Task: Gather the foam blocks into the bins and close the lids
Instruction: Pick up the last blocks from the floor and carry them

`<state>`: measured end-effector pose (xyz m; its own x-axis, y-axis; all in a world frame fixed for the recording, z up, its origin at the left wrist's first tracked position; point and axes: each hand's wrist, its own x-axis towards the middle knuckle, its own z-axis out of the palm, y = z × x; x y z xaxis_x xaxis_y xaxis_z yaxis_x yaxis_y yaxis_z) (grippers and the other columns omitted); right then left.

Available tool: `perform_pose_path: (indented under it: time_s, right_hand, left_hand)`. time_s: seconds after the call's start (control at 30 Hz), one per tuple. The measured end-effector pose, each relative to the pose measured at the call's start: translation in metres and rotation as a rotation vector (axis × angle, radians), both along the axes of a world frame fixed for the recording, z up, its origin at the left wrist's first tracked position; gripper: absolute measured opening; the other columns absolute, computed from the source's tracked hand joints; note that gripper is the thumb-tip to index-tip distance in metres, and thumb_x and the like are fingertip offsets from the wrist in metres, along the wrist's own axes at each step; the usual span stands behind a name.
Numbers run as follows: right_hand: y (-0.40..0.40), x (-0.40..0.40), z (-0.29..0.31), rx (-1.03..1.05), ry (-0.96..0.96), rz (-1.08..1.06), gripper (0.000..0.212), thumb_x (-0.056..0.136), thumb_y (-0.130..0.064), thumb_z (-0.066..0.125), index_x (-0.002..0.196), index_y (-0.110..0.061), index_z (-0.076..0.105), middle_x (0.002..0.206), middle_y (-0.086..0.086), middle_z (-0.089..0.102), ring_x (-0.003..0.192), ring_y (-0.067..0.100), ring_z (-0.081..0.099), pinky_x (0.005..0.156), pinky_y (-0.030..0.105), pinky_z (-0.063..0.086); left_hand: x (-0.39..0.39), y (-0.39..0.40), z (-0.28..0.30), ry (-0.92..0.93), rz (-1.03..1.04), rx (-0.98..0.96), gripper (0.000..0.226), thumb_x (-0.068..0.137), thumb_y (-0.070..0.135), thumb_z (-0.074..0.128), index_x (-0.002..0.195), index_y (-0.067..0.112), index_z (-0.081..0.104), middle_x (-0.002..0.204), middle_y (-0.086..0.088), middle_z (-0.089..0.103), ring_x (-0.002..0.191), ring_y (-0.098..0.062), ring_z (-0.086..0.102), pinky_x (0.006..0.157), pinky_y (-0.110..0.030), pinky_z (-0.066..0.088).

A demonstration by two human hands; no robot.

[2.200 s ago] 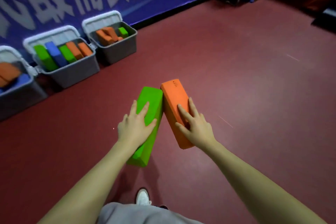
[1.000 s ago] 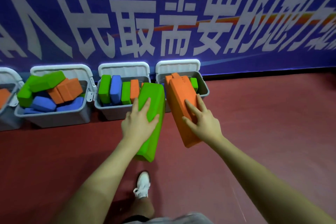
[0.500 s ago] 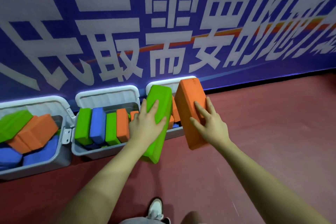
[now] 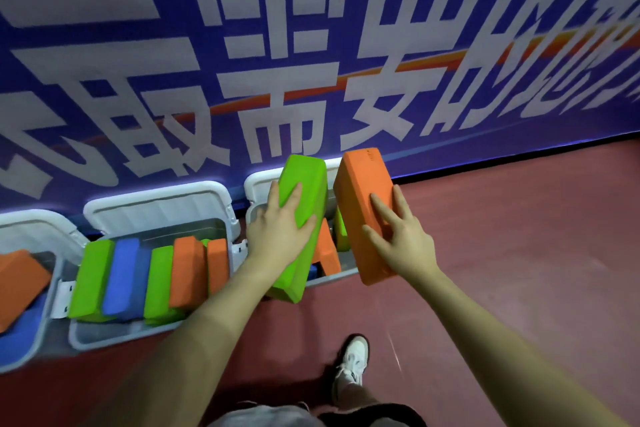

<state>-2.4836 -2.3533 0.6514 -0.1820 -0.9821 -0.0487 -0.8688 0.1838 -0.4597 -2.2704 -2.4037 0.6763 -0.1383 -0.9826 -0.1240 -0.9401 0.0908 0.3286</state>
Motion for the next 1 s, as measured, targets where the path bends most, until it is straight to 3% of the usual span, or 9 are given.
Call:
perform_pose_path:
  time_s: [0.3,0.6,0.77,0.87,1.0]
  right_hand:
    - [-0.130,-0.090,-0.075,0.180,0.039,0.073,0.062,0.090,-0.054,0.053,0.146,-0.047,0.027,0.161,-0.009,0.004,0.126,0.031,0.045,0.087,0.043,0.050]
    - [-0.197,-0.112,-0.265,0.379,0.026,0.023,0.063,0.090,-0.053,0.052,0.147,-0.048,0.023,0.161,-0.011,0.000,0.129,0.031,0.042,0.088,0.041,0.047]
    - [-0.204,-0.093,-0.350,0.365,-0.002,-0.103,0.066,0.092,-0.051,0.052,0.148,-0.047,0.018,0.161,-0.010,-0.004,0.127,0.032,0.038,0.084,0.043,0.046]
    - [-0.208,-0.079,-0.387,0.360,-0.047,-0.130,0.071,0.093,-0.049,0.053,0.149,-0.047,0.010,0.162,-0.004,-0.005,0.133,0.034,0.031,0.092,0.048,0.046]
    - [-0.206,-0.067,-0.416,0.442,-0.014,-0.065,0.065,0.096,-0.047,0.047,0.149,-0.047,0.010,0.161,-0.001,-0.013,0.136,0.036,0.027,0.092,0.046,0.045]
  left_hand:
    - [-0.087,-0.121,-0.094,0.058,0.181,0.159,0.067,0.093,0.054,0.046,0.151,0.035,0.019,0.160,-0.007,0.011,0.134,-0.036,0.035,0.099,-0.042,0.040]
    - [-0.133,-0.198,-0.293,0.080,0.272,0.298,0.067,0.094,0.053,0.045,0.152,0.034,0.017,0.160,-0.005,0.006,0.132,-0.040,0.036,0.098,-0.044,0.041]
    - [-0.148,-0.216,-0.378,0.093,0.338,0.318,0.068,0.097,0.047,0.042,0.153,0.031,0.006,0.157,-0.016,0.005,0.131,-0.045,0.032,0.099,-0.050,0.038]
    - [-0.148,-0.222,-0.416,0.031,0.275,0.320,0.070,0.097,0.043,0.042,0.153,0.028,0.004,0.156,-0.020,0.005,0.132,-0.043,0.027,0.099,-0.050,0.038]
    - [-0.136,-0.218,-0.447,-0.185,0.021,0.404,0.069,0.096,0.044,0.041,0.153,0.024,0.007,0.159,-0.014,0.006,0.139,-0.035,0.020,0.109,-0.041,0.026]
